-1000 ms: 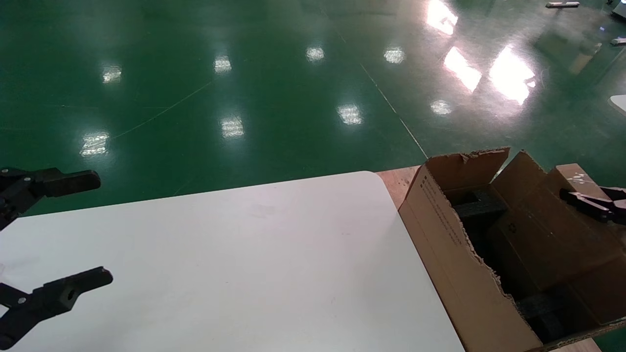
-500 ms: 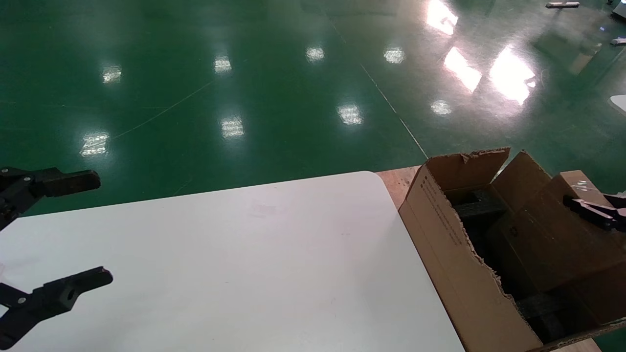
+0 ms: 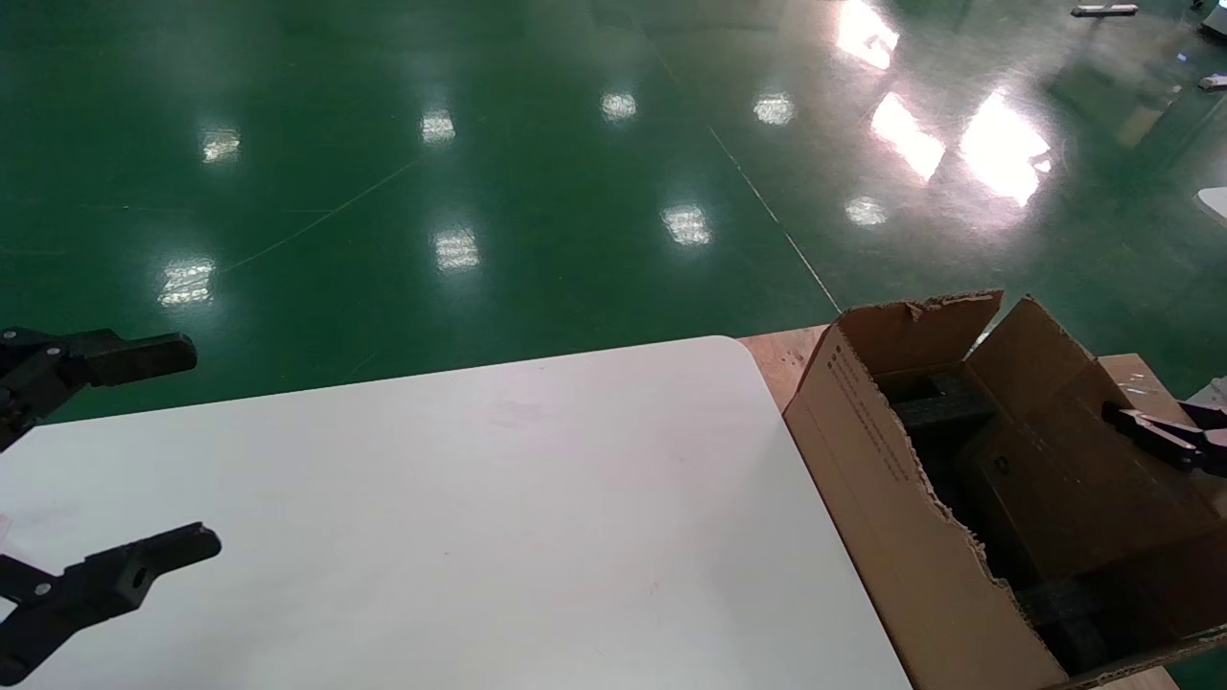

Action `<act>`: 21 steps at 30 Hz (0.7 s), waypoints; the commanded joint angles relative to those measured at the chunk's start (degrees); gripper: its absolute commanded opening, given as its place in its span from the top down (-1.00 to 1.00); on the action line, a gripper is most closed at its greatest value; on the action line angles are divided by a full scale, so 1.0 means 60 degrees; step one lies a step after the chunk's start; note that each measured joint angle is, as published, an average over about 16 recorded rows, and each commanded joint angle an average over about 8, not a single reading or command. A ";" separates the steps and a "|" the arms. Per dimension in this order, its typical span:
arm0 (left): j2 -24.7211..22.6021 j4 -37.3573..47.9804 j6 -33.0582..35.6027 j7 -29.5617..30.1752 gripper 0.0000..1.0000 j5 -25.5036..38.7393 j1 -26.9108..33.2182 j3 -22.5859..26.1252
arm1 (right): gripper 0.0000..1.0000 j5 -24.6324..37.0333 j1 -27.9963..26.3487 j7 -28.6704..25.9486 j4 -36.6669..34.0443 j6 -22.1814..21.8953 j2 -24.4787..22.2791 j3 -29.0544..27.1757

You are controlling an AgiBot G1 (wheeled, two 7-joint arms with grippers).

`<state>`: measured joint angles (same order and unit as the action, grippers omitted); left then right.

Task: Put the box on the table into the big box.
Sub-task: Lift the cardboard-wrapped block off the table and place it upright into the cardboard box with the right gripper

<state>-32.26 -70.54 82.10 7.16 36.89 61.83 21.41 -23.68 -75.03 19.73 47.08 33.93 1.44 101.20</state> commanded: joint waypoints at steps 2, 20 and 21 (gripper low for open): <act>0.0000 0.0000 0.0000 0.0000 -1.00 0.0000 0.0000 0.0000 | 1.00 -0.0359 0.0168 0.0200 -0.0164 0.0121 0.0098 0.0125; 0.0000 0.0000 0.0000 0.0000 -1.00 0.0000 0.0000 0.0000 | 1.00 -0.1572 0.0968 0.0942 -0.0903 0.0610 0.0715 0.0511; 0.0000 0.0000 0.0000 0.0000 -1.00 0.0000 0.0000 0.0000 | 1.00 -0.1595 0.0992 0.0964 -0.0929 0.0622 0.0753 0.0520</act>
<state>-32.26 -70.54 82.10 7.16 36.89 61.83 21.41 -33.06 -69.18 25.42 41.55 37.58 5.90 104.29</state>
